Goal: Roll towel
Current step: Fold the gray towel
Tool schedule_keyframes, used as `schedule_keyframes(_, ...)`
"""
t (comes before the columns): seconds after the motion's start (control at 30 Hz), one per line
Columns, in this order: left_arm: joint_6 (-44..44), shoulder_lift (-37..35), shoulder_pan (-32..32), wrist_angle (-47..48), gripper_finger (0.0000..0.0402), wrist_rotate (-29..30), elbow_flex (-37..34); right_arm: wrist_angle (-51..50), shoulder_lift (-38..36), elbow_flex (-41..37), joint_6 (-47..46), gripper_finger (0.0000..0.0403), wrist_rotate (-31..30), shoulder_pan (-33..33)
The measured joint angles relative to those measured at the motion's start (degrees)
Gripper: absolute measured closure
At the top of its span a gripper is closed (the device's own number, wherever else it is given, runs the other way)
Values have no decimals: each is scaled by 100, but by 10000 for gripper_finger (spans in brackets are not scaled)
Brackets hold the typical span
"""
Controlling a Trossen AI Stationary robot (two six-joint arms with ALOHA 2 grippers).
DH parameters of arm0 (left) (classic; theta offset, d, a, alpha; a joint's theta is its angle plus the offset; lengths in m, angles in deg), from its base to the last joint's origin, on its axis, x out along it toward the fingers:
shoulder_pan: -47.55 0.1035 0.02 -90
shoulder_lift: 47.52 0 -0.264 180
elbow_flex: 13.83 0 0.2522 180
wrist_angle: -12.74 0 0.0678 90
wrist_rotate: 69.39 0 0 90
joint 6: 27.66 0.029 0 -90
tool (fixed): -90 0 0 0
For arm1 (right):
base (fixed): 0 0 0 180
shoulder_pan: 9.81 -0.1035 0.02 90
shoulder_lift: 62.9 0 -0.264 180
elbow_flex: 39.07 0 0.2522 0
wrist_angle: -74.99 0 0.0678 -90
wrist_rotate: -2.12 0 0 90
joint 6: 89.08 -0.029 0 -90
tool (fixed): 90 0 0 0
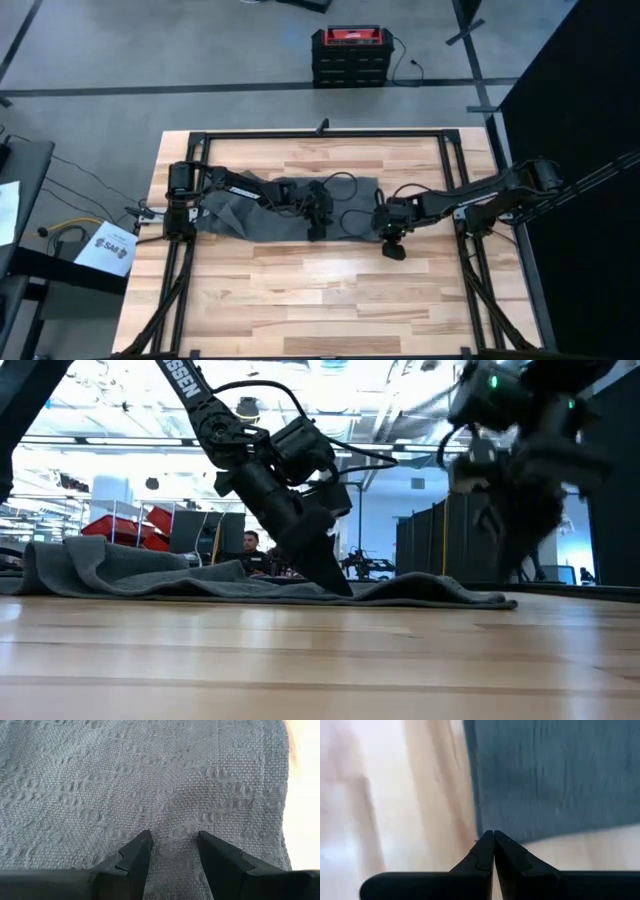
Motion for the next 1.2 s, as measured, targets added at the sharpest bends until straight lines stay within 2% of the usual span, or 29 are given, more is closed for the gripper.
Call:
schedule_keyframes(0.17, 4, 4, 4, -2, 249, 11, -4, 118, -77, -4, 147, 403, -341, 81)
schedule_keyframes(0.37, -2, 4, 0, 49, 249, 34, -4, 564, 599, -39, 246, 403, -378, 168)
schedule_keyframes(0.47, 23, 7, 0, 106, 249, 40, -4, 446, 766, -39, 216, 403, -335, 161)
schedule_keyframes(0.8, 79, 11, 11, 182, 249, 42, -11, 295, 685, 42, 166, 403, -313, 155)
schedule_keyframes(1.2, -35, 15, 11, 62, 249, 42, -20, 992, 683, -6, 225, 403, -300, 166)
